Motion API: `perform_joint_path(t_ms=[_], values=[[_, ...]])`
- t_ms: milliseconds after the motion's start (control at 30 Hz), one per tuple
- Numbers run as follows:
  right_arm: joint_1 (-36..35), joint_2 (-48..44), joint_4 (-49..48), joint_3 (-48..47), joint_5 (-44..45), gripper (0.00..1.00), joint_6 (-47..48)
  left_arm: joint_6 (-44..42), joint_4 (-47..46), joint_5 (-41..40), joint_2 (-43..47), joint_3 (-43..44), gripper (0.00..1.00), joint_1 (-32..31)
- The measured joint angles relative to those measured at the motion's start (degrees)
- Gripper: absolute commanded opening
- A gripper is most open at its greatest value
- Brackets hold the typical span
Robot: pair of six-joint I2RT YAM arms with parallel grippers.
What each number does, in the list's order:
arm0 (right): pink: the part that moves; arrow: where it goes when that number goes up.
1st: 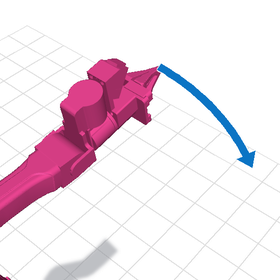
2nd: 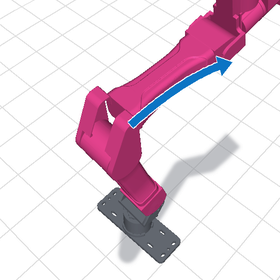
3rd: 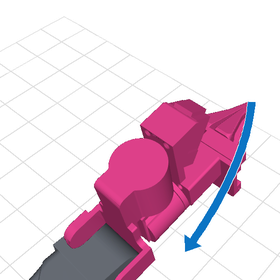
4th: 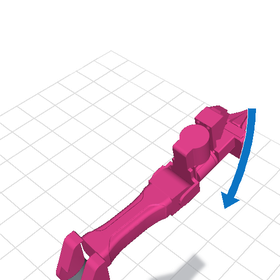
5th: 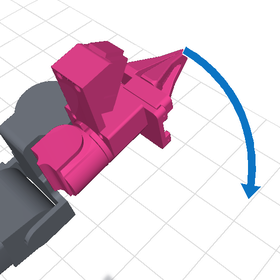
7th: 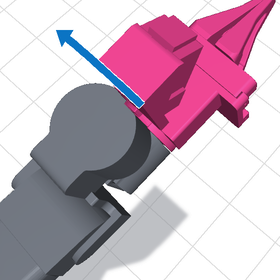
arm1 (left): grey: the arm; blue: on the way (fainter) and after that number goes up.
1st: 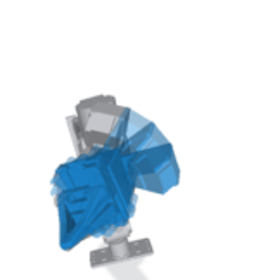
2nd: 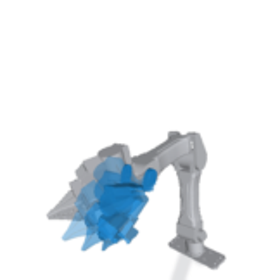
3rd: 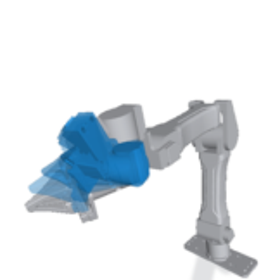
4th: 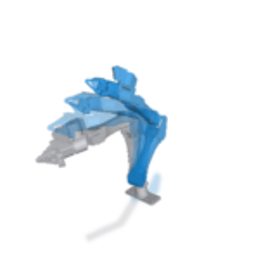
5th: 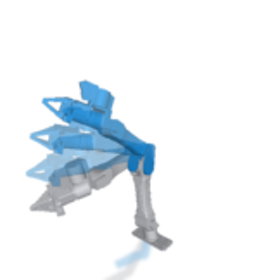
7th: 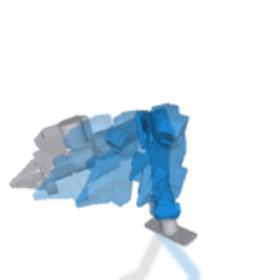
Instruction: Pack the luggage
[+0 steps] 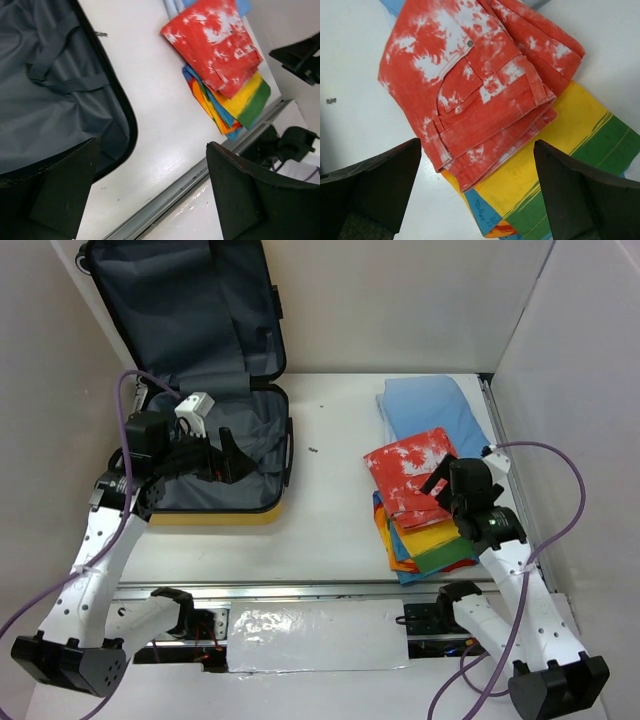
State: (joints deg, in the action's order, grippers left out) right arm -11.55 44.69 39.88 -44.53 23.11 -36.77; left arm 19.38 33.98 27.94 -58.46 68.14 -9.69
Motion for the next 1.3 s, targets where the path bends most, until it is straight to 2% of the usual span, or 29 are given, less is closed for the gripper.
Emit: perform_joint_path(t_ms=[133,300,367,433,600,800,1000,1300], values=[[-0.2,-2.0,-0.1,0.2,0.2,1.0,-0.2,0.0,-0.7,3.1,1.7,-1.7,0.99,0.0],[-0.2,-3.1,0.1,0.3,1.3,1.0,-2.1,0.0,-1.1,6.1,-0.1,-1.8,0.99,-0.2],[-0.2,-3.1,0.0,0.6,1.3,0.96,-2.4,0.0,-1.1,6.7,-1.0,-1.8,0.99,-0.5],[-0.2,-3.4,0.3,1.2,1.3,0.98,-3.5,-0.1,-1.3,7.1,-1.9,-1.8,0.99,-1.1],[1.1,-4.0,0.5,2.3,-5.7,0.99,-5.3,-1.7,-1.4,9.4,-8.0,0.7,0.99,-3.5],[2.5,-9.0,-0.7,12.5,-13.0,1.0,-12.0,-2.7,-1.4,9.9,-17.5,5.8,0.99,-5.8],[4.5,-12.5,-3.6,21.7,-16.8,1.0,-19.0,-2.7,-1.7,10.5,-17.5,5.7,0.99,-6.7],[7.5,-10.8,-11.8,25.4,-18.5,0.95,-23.4,-2.7,-1.9,10.7,-17.3,4.0,0.99,-6.8]])
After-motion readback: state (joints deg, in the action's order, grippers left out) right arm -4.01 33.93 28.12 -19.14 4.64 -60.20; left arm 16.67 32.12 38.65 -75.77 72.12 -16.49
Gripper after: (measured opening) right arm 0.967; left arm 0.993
